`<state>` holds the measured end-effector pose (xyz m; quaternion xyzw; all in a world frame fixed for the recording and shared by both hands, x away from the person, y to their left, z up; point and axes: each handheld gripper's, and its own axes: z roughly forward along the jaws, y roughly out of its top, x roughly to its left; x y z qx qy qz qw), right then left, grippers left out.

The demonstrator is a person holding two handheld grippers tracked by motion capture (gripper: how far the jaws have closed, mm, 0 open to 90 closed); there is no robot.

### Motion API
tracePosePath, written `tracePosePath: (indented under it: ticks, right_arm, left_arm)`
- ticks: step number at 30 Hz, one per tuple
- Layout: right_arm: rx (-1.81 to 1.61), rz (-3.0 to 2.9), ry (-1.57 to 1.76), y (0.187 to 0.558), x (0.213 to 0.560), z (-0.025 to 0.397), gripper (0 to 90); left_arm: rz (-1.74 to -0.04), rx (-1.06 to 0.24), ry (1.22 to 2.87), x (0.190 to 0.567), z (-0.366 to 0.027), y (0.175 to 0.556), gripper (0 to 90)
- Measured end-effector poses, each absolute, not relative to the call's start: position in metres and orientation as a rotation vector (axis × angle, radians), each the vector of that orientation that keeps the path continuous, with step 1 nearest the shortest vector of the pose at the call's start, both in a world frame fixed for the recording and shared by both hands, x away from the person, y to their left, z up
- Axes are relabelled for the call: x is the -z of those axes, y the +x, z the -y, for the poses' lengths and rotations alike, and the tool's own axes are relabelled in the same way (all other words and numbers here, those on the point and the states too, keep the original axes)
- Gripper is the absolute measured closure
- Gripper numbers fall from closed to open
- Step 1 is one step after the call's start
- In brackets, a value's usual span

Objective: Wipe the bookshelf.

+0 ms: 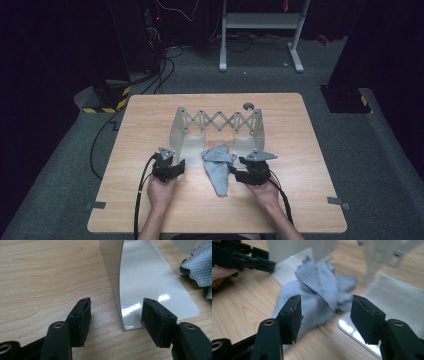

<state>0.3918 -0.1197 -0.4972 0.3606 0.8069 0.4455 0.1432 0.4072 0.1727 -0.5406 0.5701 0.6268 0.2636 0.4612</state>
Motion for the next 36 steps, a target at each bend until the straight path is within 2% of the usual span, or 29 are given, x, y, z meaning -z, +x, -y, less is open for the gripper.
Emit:
tracePosePath:
  ticks: [8,14,25,28,31,36]
  right_arm:
    - [-1.266,-2.386,0.965,0.409,0.493,0.086,36.7]
    - [-1.183,-2.451,0.961,0.421,0.508,0.073,33.7]
    - [-1.061,-2.506,0.923,0.422,0.525,0.062,33.8]
    - [-1.028,-2.491,0.866,0.419,0.527,0.061,38.8]
    - [-1.026,-2.481,0.863,0.421,0.526,0.063,53.8]
    - [-0.992,-2.465,0.880,0.419,0.524,0.064,66.5]
  left_arm:
    - [-1.545,-0.647,1.389,0.541,-0.172,0.408,39.3]
    - [-1.541,-0.643,1.402,0.541,-0.173,0.407,39.2]
    - [-1.537,-0.638,1.406,0.541,-0.173,0.407,39.1]
    - [-1.537,-0.637,1.402,0.541,-0.173,0.408,39.0]
    - [-1.534,-0.636,1.409,0.541,-0.173,0.407,39.1]
    - [-1.534,-0.635,1.410,0.541,-0.173,0.407,39.0]
